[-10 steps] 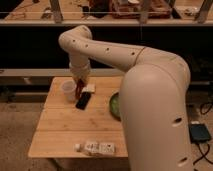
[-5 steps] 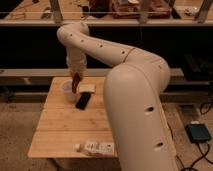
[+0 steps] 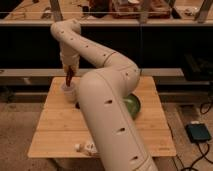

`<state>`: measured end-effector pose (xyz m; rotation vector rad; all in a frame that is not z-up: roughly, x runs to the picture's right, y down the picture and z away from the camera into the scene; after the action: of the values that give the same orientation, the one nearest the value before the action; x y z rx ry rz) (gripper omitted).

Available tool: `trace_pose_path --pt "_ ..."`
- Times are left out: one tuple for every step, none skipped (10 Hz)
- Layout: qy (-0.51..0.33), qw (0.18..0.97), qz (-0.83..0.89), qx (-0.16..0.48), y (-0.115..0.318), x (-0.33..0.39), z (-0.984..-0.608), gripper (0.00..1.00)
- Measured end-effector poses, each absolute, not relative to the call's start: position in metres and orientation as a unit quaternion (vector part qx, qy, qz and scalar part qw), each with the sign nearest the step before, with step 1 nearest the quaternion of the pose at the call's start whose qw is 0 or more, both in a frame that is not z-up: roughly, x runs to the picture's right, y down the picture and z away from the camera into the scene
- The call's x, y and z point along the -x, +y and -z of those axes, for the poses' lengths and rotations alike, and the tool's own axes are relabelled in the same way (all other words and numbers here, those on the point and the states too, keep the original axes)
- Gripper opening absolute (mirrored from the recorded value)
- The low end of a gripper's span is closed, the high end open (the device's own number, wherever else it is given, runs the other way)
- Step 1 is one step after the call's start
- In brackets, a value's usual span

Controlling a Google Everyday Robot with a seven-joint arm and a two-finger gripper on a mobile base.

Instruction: Place the pepper in the ceramic cup

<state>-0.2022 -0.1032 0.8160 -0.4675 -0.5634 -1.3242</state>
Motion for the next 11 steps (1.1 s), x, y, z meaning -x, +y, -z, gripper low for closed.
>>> trace_pose_path --pt "-0.257 0.723 0.604 0.214 -0.099 0.218 -0.823 0.03" --pt "-0.255 0.725 0.603 0.215 -0.096 0.224 -0.826 0.03" --pt "-0.250 0.737 0.593 0.208 -0.096 0.228 -0.827 0.03" --pt "-0.238 0.761 0.568 0.204 -0.100 0.228 -0.824 0.03" --pt "-0.220 0.794 0.530 0.200 -0.104 0.218 -0.820 0.03" --pt "-0.212 0.817 0.499 0.198 -0.104 0.207 -0.818 0.03" --pt "-0.201 0.833 0.476 0.196 -0.106 0.194 -0.817 0.03" --pt "-0.183 0.856 0.444 0.192 -0.108 0.170 -0.817 0.03" --pt "-0.171 0.869 0.425 0.189 -0.110 0.155 -0.817 0.03" --pt "-0.150 0.882 0.409 0.180 -0.111 0.140 -0.818 0.03" --pt "-0.128 0.894 0.398 0.159 -0.108 0.132 -0.819 0.03"
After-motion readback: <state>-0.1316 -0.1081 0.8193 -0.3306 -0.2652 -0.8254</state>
